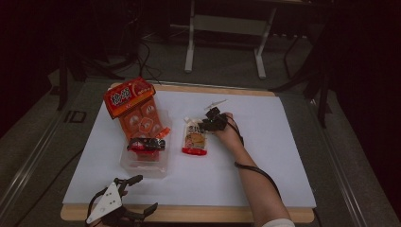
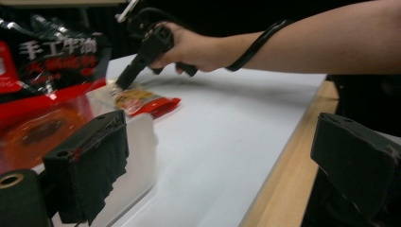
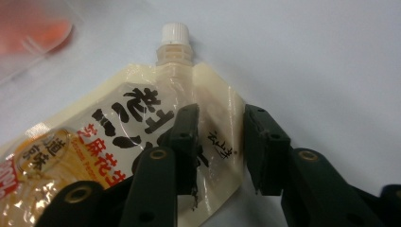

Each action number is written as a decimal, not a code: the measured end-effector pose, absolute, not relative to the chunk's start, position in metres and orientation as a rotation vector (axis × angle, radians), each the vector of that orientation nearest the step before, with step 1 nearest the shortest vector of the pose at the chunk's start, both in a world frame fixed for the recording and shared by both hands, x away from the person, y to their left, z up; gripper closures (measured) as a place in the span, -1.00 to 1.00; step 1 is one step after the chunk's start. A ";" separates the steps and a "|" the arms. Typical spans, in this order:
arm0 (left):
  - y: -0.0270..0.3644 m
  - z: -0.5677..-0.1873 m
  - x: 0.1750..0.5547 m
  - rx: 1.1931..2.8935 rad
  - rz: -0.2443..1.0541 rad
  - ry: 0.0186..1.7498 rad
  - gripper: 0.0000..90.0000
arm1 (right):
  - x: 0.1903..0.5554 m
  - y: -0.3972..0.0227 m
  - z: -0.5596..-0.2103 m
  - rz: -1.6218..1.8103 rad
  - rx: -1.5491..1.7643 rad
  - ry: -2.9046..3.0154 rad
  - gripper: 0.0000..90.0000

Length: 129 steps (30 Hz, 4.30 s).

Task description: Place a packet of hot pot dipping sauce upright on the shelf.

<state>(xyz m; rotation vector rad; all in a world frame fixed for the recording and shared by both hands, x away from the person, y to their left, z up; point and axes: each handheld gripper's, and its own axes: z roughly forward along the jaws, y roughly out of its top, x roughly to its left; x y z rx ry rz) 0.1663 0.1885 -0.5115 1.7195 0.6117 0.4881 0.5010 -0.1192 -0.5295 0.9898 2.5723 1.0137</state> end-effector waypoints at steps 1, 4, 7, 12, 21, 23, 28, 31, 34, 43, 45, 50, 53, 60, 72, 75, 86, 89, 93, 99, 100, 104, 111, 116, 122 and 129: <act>0.189 -0.512 0.167 1.717 0.482 0.622 -0.88 | 0.500 -0.117 -0.529 0.993 0.974 2.574 0.62; 0.191 -0.511 0.167 1.696 0.483 0.651 -0.87 | 0.496 -0.113 -0.528 0.965 0.955 2.583 0.86; 0.191 -0.510 0.167 1.690 0.486 0.655 -0.86 | 0.494 -0.109 -0.527 0.938 0.952 2.589 0.95; 0.190 -0.507 0.167 1.692 0.439 0.675 -0.86 | 0.490 -0.107 -0.523 0.913 0.962 2.578 0.99; 0.184 -0.503 0.166 1.712 0.408 0.665 -0.87 | 0.475 -0.119 -0.503 0.973 0.942 2.538 1.00; 0.183 -0.501 0.165 1.717 0.425 0.663 -0.87 | 0.470 -0.123 -0.498 0.999 0.929 2.527 1.00; 0.179 -0.500 0.168 1.725 0.387 0.671 -0.88 | 0.456 -0.129 -0.479 1.052 0.869 2.504 1.00; 0.179 -0.501 0.169 1.717 0.375 0.680 -0.89 | 0.447 -0.130 -0.466 1.097 0.832 2.497 1.00; 0.179 -0.500 0.170 1.716 0.383 0.690 -0.89 | 0.438 -0.129 -0.455 1.142 0.797 2.492 1.00; 0.176 -0.498 0.176 1.731 0.350 0.677 -0.88 | 0.413 -0.128 -0.437 1.269 0.741 2.487 1.00; 0.174 -0.496 0.179 1.728 0.353 0.665 -0.88 | 0.401 -0.128 -0.433 1.285 0.704 2.481 1.00; 0.172 -0.494 0.181 1.725 0.354 0.653 -0.88 | 0.387 -0.128 -0.426 1.303 0.658 2.480 1.00; 0.171 -0.492 0.183 1.730 0.359 0.655 -0.88 | 0.377 -0.133 -0.419 1.318 0.624 2.468 1.00; 0.168 -0.487 0.190 1.733 0.336 0.652 -0.88 | 0.366 -0.149 -0.408 1.343 0.610 2.445 1.00; 0.163 -0.476 0.192 1.738 0.320 0.634 -0.82 | 0.330 -0.168 -0.386 1.424 0.551 2.411 1.00; 0.162 -0.473 0.194 1.731 0.306 0.626 -0.82 | 0.318 -0.169 -0.380 1.439 0.512 2.407 1.00; 0.151 -0.459 0.200 1.727 0.285 0.587 -0.73 | 0.278 -0.165 -0.365 1.508 0.381 2.417 1.00; 0.148 -0.456 0.200 1.726 0.298 0.567 -0.69 | 0.270 -0.162 -0.365 1.522 0.352 2.429 1.00; 0.144 -0.452 0.202 1.726 0.271 0.547 -0.67 | 0.261 -0.159 -0.366 1.562 0.319 2.446 1.00; 0.138 -0.442 0.203 1.743 0.297 0.500 -0.66 | 0.248 -0.153 -0.368 1.578 0.274 2.471 0.99; 0.137 -0.440 0.203 1.741 0.315 0.488 -0.66 | 0.247 -0.152 -0.369 1.582 0.264 2.475 0.99; 0.133 -0.436 0.205 1.752 0.313 0.458 -0.66 | 0.242 -0.147 -0.371 1.589 0.243 2.495 0.99; 0.128 -0.433 0.210 1.742 0.321 0.460 -0.51 | 0.238 -0.143 -0.374 1.596 0.216 2.517 0.99; 0.129 -0.434 0.212 1.723 0.286 0.433 -0.09 | 0.238 -0.141 -0.377 1.591 0.213 2.527 0.99; 0.126 -0.435 0.209 1.738 0.296 0.410 0.38 | 0.238 -0.140 -0.377 1.587 0.208 2.523 0.99; 0.127 -0.434 0.214 1.719 0.260 0.444 0.65 | 0.239 -0.141 -0.378 1.603 0.213 2.537 0.99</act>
